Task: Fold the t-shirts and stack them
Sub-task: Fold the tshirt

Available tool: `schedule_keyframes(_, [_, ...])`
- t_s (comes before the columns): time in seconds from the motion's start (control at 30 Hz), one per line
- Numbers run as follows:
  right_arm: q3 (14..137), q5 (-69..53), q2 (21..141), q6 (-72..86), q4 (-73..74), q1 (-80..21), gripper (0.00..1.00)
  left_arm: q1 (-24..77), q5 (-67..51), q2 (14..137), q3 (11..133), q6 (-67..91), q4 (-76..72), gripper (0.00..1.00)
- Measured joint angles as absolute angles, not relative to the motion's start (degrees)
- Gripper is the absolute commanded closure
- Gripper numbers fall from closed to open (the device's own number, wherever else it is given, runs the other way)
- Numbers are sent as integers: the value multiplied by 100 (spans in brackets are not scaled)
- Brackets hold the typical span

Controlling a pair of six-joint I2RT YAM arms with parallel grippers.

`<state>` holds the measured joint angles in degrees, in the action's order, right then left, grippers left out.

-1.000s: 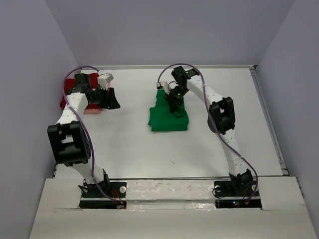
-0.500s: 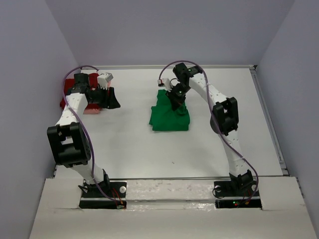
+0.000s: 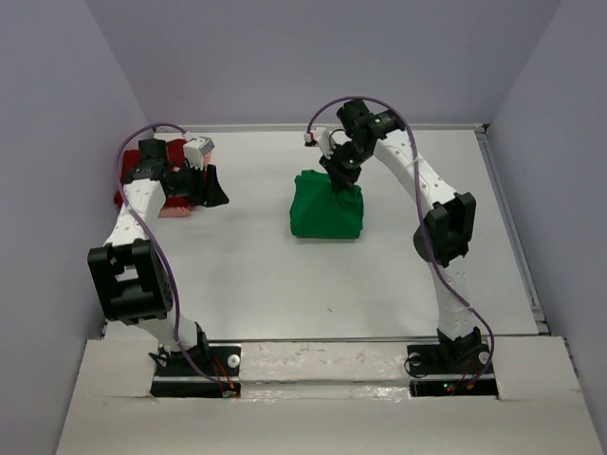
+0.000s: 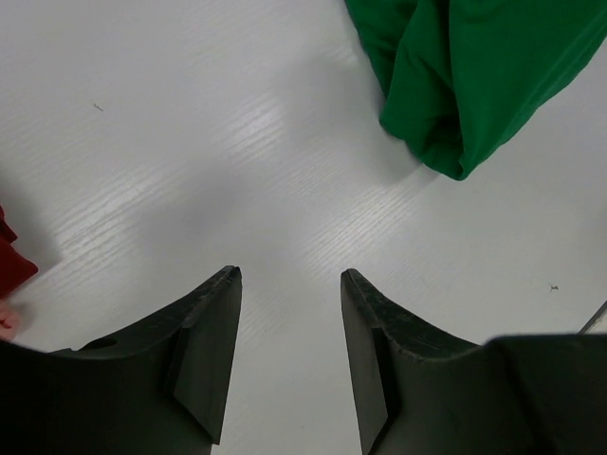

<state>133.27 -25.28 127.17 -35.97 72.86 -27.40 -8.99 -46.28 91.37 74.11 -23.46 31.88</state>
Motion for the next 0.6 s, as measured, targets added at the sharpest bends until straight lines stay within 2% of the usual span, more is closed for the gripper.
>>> schedule_keyframes(0.6, [13638, -1791, 13321, -3555, 6158, -2742, 100, -902, -4580, 8820, 7011, -2241, 2882, 45])
